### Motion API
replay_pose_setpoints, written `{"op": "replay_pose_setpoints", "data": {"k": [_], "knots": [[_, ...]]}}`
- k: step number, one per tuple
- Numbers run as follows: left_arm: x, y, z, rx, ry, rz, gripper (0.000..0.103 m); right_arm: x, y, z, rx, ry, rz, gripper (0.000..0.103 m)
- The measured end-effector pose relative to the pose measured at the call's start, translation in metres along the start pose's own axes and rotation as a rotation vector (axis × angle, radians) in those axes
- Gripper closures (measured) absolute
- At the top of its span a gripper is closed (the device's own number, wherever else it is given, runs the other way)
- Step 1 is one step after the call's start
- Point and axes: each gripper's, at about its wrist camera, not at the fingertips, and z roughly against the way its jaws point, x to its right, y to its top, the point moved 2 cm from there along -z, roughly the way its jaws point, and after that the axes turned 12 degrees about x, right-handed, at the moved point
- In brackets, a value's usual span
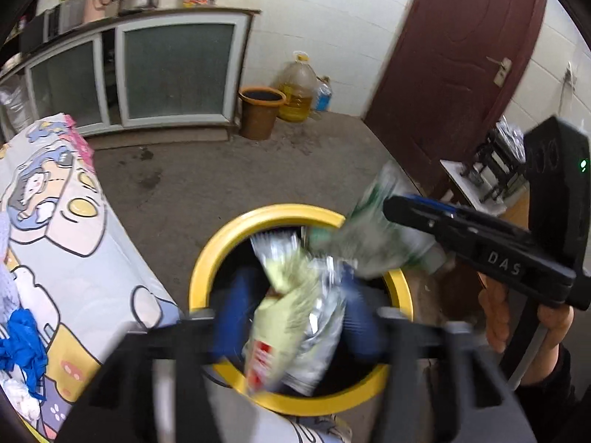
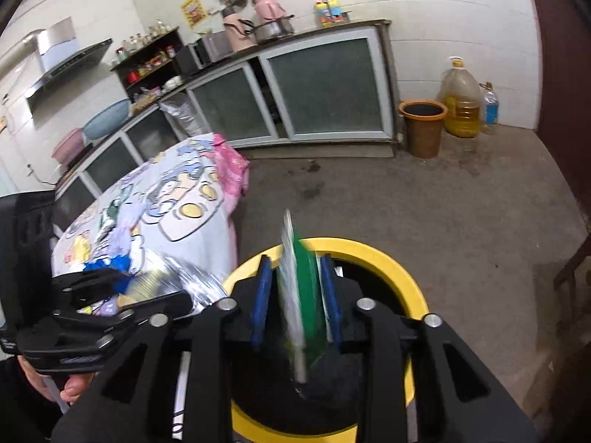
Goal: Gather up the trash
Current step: 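Carry both items to the yellow-rimmed bin and open both tools over it, then grasp the yellow seasoning box with the left tool while the right tool grasps the blue glove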
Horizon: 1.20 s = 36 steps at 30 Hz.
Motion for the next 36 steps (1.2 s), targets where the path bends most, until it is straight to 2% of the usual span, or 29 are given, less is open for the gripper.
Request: {"op": "replay_pose_setpoints", "data": {"k": [1,2,4,7,11,15,18,20,23,27,32,36], "knots": [[-0.001,0.001,0.004,0.025,0.005,0.012,0.025,0.002,0.002,0.001,0.008,-0.01,-0.003,0.047],[-0.003,0.002,0.007,0.035,0.006,0.022,0.021,0.004,0.003,0.003,0.016,-0.015,-0.008,0.044],[-0.007,0.003,0.012,0.044,0.022,0.045,0.011,0.009,0.004,0.006,0.02,-0.025,-0.019,0.044],[-0.015,0.003,0.032,0.09,0.066,0.051,0.008,0.011,0.005,0.014,0.041,-0.053,-0.026,0.044],[-0.024,0.0,0.071,0.149,0.102,0.0,0.008,0.004,0.001,0.029,0.066,-0.035,-0.04,0.044],[-0.047,-0.001,0.125,0.192,0.133,0.003,0.008,-0.021,0.002,0.038,0.089,-0.005,0.002,0.043],[-0.07,-0.006,0.167,0.22,0.162,0.002,0.008,-0.051,0.007,0.042,0.106,0.052,0.029,0.041],[-0.092,-0.015,0.203,0.235,0.217,-0.01,0.008,-0.075,0.01,0.043,0.114,0.093,0.05,0.041],[-0.127,-0.032,0.249,0.237,0.334,-0.028,0.008,-0.111,0.01,0.04,0.122,0.157,0.097,0.04],[-0.178,-0.064,0.307,0.201,0.485,-0.034,0.008,-0.162,0.005,0.029,0.094,0.235,0.167,0.04],[-0.22,-0.098,0.342,0.147,0.566,-0.003,0.008,-0.227,-0.02,-0.002,0.002,0.319,0.262,0.04],[-0.247,-0.121,0.345,0.111,0.582,0.042,0.008,-0.264,-0.039,-0.031,-0.084,0.37,0.298,0.04]]}}
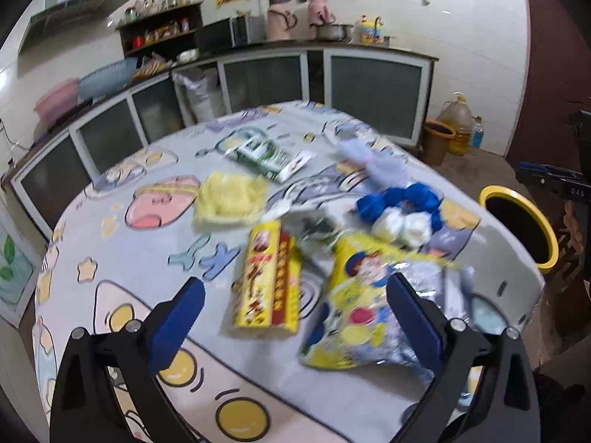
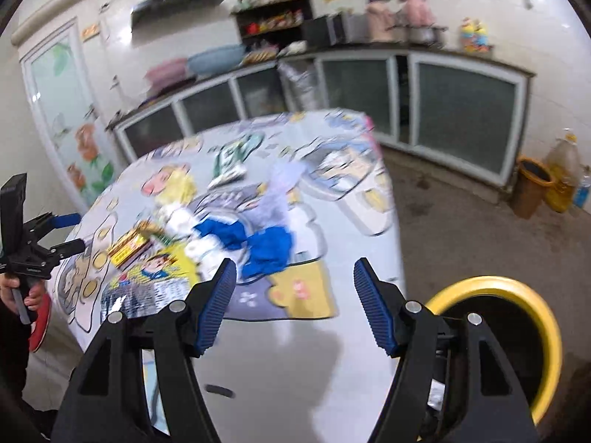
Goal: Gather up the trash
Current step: 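Grasp the yellow seasoning box with the left tool while the right tool grasps the blue glove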
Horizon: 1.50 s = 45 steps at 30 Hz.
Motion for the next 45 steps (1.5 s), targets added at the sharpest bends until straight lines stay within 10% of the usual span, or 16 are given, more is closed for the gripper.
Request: {"op": "replay_pose_setpoints", "data": {"k": [29,32,34,37,45], "knots": [[-0.029,-0.022,-0.116,-0.192,-0.072,0.091,0.008,-0.013,-0.014,-0.148,-0.248,0.025,-0.046,0.05],[-0.03,-0.022,-0.12,-0.201,-0.081,0.099,0.019,-0.011,-0.017,-0.156,-0.275,0.04,-0.073,0.055],[-0.029,-0.022,-0.123,-0.21,-0.08,0.095,0.048,-0.01,-0.018,-0.16,-0.285,0.034,-0.079,0.078],[-0.028,-0.02,-0.125,-0.228,-0.076,0.102,0.065,-0.011,-0.016,-0.159,-0.29,0.048,-0.094,0.087],[-0.048,-0.006,-0.073,-0.15,-0.021,0.11,0.069,-0.019,0.009,-0.114,-0.192,0.099,-0.104,0.088]]}}
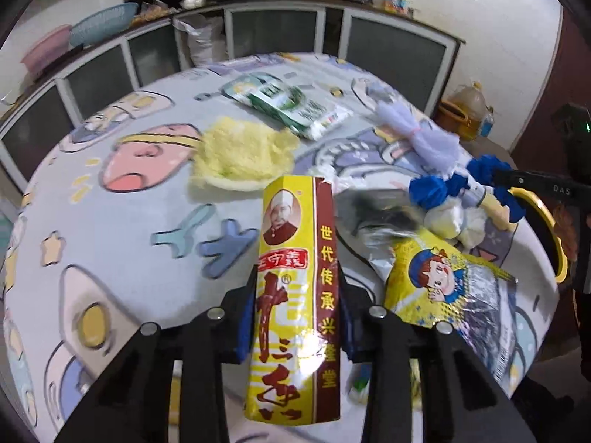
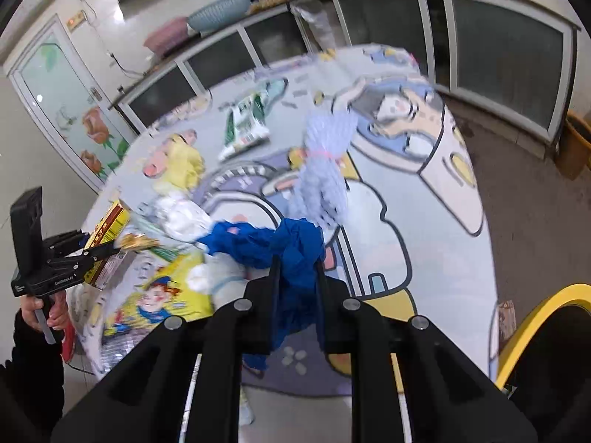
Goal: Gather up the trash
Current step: 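Grasp the yellow seasoning box with the left tool while the right tool grasps the blue glove, then carry the box and glove over the bin and open both tools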
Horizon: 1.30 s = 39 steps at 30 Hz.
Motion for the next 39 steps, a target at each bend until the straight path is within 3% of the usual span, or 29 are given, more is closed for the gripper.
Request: {"op": "replay_pose_setpoints", "data": {"k": [9,18,28,39], "knots": [[-0.027,0.005,0.072,0.113,0.071,0.065,0.069,-0.016,0.012,0.06,0.105,0.002,0.026,0.087],[0.006,0.011,0.101,0.181,0.01,0.047,0.069,-0.01,0.002,0.108,0.16,-0.023,0.012,0.087],[0.108,0.04,0.088,0.218,-0.169,-0.054,0.069,0.025,-0.009,0.175,0.254,-0.11,-0.02,0.087],[0.237,0.067,0.045,0.188,-0.359,-0.126,0.068,0.096,-0.032,0.241,0.33,-0.264,-0.103,0.087]]}}
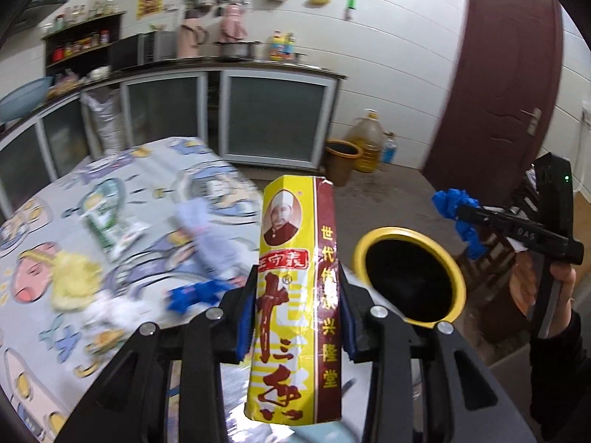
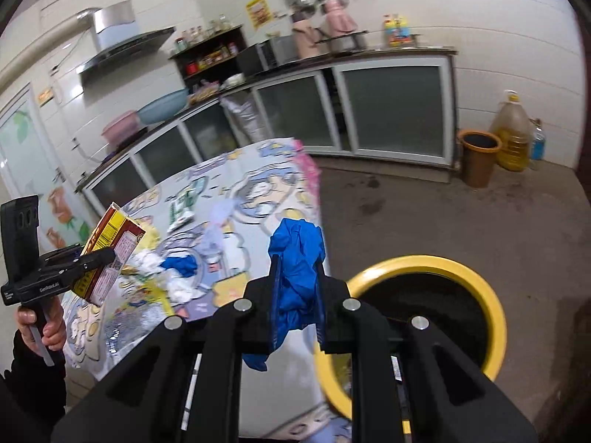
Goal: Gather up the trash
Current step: 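Carry the box and glove over the bin and open both tools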
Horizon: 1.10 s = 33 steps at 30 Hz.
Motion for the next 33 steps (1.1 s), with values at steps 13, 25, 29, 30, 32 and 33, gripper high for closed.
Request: {"op": "replay_pose_setpoints", "data": {"k": [13,25,29,30,32,33], "knots": [[0.104,-0.001,-0.112,-0.11,-0.171,-0.034,0.068,0.091,-0.028,0.001,-0.027,-0.14,-0.092,0.087],[0.156,-0.017,-0.175,-0.192,-0.185,-0.057,0.067,0.132,-0.052,-0.014,-0.079,-0.172,-0.152,0.087],[0.165,-0.017,-0.188,-0.207,-0.185,-0.063,0.066,0.136,-0.057,-0.016,-0.091,-0.182,-0.159,0.087],[0.167,-0.016,-0.192,-0.209,-0.184,-0.06,0.066,0.137,-0.057,-0.016,-0.091,-0.184,-0.162,0.087],[0.168,-0.015,-0.197,-0.209,-0.176,-0.052,0.062,0.139,-0.058,-0.017,-0.097,-0.191,-0.162,0.086],[0.167,-0.014,-0.2,-0.209,-0.16,-0.042,0.053,0.14,-0.058,-0.018,-0.1,-0.205,-0.158,0.086]]}}
